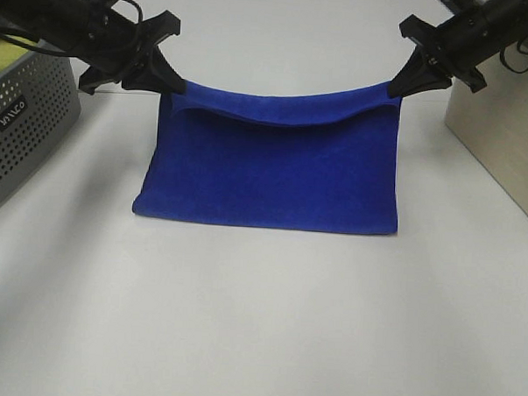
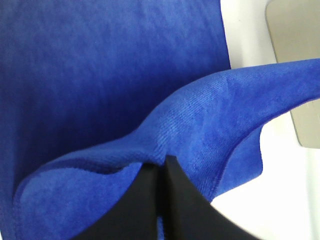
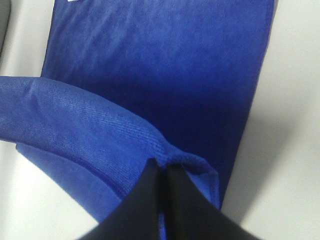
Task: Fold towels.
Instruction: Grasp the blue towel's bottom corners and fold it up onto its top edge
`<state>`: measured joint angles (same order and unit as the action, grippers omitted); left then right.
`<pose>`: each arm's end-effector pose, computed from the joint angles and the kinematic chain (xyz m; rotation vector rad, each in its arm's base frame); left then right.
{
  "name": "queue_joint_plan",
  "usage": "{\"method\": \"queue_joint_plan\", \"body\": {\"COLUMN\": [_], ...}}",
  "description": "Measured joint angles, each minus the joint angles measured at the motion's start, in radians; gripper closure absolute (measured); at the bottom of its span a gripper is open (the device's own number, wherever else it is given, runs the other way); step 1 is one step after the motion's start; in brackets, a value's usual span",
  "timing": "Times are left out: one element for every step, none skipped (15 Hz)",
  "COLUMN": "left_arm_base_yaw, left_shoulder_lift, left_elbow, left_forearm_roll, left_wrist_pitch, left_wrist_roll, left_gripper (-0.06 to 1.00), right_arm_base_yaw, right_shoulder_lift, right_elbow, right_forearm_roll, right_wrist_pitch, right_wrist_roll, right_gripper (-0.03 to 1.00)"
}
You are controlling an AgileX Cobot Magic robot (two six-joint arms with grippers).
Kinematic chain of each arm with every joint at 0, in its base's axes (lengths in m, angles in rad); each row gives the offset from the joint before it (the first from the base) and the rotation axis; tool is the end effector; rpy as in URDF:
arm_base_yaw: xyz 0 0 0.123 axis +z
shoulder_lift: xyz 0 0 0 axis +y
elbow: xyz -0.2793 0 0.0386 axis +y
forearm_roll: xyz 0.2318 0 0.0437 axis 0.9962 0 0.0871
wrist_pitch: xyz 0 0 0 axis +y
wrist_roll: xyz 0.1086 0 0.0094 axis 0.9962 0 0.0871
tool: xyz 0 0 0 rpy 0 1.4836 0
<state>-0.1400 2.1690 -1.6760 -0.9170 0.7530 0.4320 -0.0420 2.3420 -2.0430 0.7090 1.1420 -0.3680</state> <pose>0.4563 -0.1241 0.1878 0.0103 2.5086 -0.9108 0.4874 0.0441 0.1868 -0.1237 2.6694 0.8594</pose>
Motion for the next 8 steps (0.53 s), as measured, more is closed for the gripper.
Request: {"method": "queue_joint_plan", "body": {"left_arm_base_yaw": [0.000, 0.000, 0.000, 0.000, 0.000, 0.000, 0.000, -0.002], "left_shoulder_lift": [0.030, 0.055, 0.076, 0.094, 0.111, 0.127, 0.139, 0.152], "left_elbow": [-0.044, -0.084, -0.110, -0.119, -0.122, -0.124, -0.125, -0.125], "left_forearm_roll": [0.011, 0.024, 0.041, 0.047, 0.048, 0.048, 0.042, 0.030], "left_wrist_pitch": [-0.022, -0.048, -0.074, -0.111, -0.151, -0.194, -0.238, -0.279], "left_wrist_roll": [0.000, 0.000, 0.000, 0.000, 0.003, 0.016, 0.044, 0.086], "left_gripper": [0.94, 0.94, 0.94, 0.94, 0.94, 0.94, 0.94, 0.94], "right_arm_base_yaw": [0.000, 0.000, 0.000, 0.003, 0.009, 0.017, 0.026, 0.033], "right_shoulder_lift": [0.035, 0.071, 0.104, 0.131, 0.155, 0.178, 0.195, 0.207], "right_elbow": [-0.050, -0.096, -0.144, -0.175, -0.200, -0.210, -0.211, -0.213], "right_forearm_roll": [0.000, 0.000, 0.000, 0.000, 0.000, 0.000, 0.000, -0.003], "right_wrist_pitch": [-0.001, -0.011, -0.025, -0.044, -0.070, -0.108, -0.151, -0.199], "right_wrist_roll": [0.012, 0.014, 0.018, 0.018, 0.018, 0.012, 0.005, -0.009], "right_gripper": [0.95, 0.95, 0.95, 0.95, 0.95, 0.95, 0.95, 0.95]}}
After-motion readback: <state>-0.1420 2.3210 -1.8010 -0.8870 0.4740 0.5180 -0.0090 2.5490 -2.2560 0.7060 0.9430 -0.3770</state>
